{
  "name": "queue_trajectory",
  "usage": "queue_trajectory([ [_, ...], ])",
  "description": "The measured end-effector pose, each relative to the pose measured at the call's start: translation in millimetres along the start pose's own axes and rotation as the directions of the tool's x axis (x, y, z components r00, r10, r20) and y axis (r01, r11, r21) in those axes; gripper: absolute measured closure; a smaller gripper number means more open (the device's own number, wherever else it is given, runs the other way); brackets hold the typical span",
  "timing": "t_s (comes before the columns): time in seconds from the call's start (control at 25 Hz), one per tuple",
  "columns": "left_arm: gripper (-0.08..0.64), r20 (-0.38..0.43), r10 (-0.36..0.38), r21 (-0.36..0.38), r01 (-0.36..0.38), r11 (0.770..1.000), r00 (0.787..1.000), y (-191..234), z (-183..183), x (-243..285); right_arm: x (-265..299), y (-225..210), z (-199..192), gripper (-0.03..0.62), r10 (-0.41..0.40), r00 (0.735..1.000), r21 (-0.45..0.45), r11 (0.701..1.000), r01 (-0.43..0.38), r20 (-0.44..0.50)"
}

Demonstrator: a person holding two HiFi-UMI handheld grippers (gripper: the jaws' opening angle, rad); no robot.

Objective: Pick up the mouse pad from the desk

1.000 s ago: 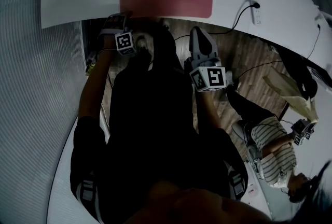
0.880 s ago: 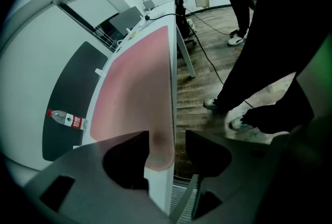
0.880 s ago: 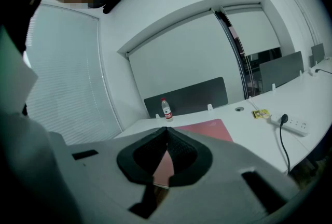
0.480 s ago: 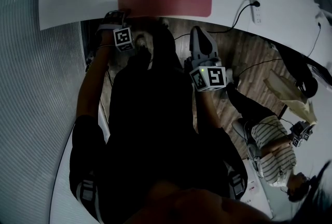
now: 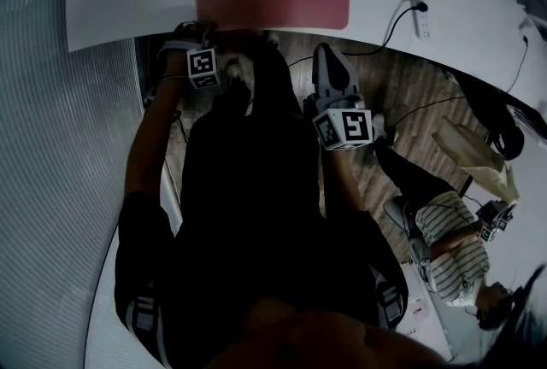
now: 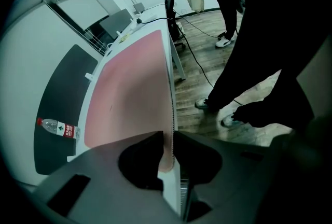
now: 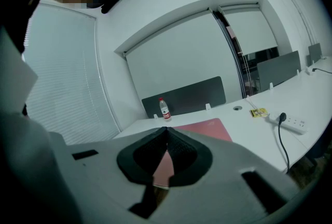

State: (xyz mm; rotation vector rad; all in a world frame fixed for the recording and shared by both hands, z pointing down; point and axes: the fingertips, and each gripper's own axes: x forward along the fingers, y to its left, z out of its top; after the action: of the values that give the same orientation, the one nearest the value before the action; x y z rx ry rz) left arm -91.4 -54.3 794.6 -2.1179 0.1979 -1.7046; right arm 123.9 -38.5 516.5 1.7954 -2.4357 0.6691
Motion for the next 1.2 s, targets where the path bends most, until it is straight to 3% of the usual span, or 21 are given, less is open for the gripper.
queue_trajectory([
  [0.36,0.544,0.023,0.013,0.024,-0.014,1.0,1.0,3,-1,-13,1,13,7,0.591,-0.002,1.0,0.004,1.0,0.002,0.0],
  [1.2,0.548,0.127,0.0,-0.007,0.001,1.0,0.992,5,6,-29,0,10,-10,0.591,-0.017,0.999,-0.025,1.0,0.016,-0.032],
])
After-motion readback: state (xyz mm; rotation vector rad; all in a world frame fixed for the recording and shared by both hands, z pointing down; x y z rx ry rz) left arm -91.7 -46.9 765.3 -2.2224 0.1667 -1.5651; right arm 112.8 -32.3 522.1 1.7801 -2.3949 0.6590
